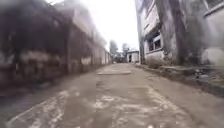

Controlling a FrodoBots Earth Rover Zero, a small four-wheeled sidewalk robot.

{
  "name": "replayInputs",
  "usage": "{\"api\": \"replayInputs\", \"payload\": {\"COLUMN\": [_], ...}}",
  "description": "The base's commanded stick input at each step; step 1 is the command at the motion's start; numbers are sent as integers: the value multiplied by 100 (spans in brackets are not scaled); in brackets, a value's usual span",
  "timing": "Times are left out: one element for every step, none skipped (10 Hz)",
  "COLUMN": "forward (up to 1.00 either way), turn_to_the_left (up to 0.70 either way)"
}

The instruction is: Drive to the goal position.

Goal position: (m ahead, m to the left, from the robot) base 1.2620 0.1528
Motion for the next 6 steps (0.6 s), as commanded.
{"api": "replayInputs", "payload": {"forward": [100,100,100,100,100,100], "turn_to_the_left": [0,0,0,0,0,0]}}
